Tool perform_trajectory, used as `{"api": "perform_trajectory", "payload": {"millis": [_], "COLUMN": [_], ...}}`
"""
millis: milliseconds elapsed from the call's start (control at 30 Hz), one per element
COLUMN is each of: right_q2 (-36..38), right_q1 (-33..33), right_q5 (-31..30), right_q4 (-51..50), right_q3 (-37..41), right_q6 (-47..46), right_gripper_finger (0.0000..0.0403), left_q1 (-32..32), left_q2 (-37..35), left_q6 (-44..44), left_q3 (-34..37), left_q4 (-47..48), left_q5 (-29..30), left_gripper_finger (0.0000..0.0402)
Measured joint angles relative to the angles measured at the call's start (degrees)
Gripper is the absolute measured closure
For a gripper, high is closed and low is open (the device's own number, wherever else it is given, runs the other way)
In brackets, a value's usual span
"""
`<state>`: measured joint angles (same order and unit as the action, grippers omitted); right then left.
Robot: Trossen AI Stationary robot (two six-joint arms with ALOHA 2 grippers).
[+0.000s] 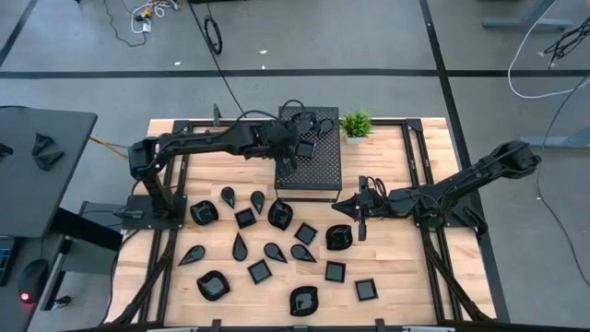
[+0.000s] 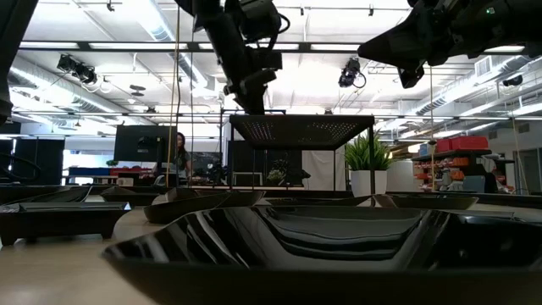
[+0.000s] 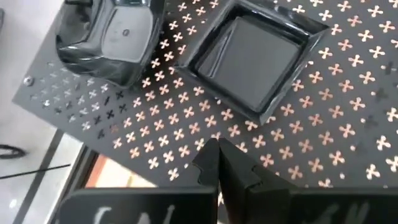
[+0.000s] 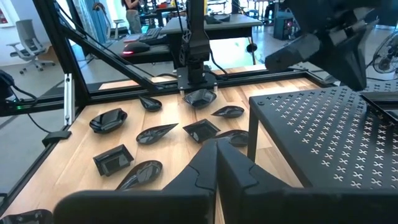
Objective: Pick & Place Mini shaped plates
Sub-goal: Stack the black square plate on top of the black square plate on the shelf, then stack the black leaf-shaped plate on top of the black leaf-shaped plate on the shelf
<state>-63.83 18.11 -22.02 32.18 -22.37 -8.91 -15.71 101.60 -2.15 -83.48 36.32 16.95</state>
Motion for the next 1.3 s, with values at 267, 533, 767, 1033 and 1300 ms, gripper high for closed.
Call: {"api": "perform_trajectory", "payload": {"millis": [267,533,767,1033,1300], "right_q2": [0.0,0.0,0.02,0.02,0.02], "right_q1": [0.0,0.0,0.0,0.88,3.69], "right_q5": [0.0,0.0,0.0,-0.02,8.73], "right_q4": [0.0,0.0,0.02,1.04,1.86], "right_q3": [0.0,0.0,0.0,0.0,0.0], "right_q6": [0.0,0.0,-0.01,-0.52,-0.62], "right_gripper_finger": [0.0395,0.0395,0.0395,0.0395,0.0395], "left_q1": [0.54,3.05,4.8,10.8,19.22], "left_q2": [0.0,0.0,-1.87,-9.29,-19.72], "left_q6": [0.05,0.0,0.4,2.98,6.1], "left_q3": [2.22,2.25,-0.87,0.8,23.43], "left_q4": [-5.04,-8.3,2.98,15.16,-5.26], "left_q5": [-2.56,-3.35,-1.56,6.98,11.27], "left_gripper_finger": [0.0396,0.039,0.0395,0.0396,0.0389]}}
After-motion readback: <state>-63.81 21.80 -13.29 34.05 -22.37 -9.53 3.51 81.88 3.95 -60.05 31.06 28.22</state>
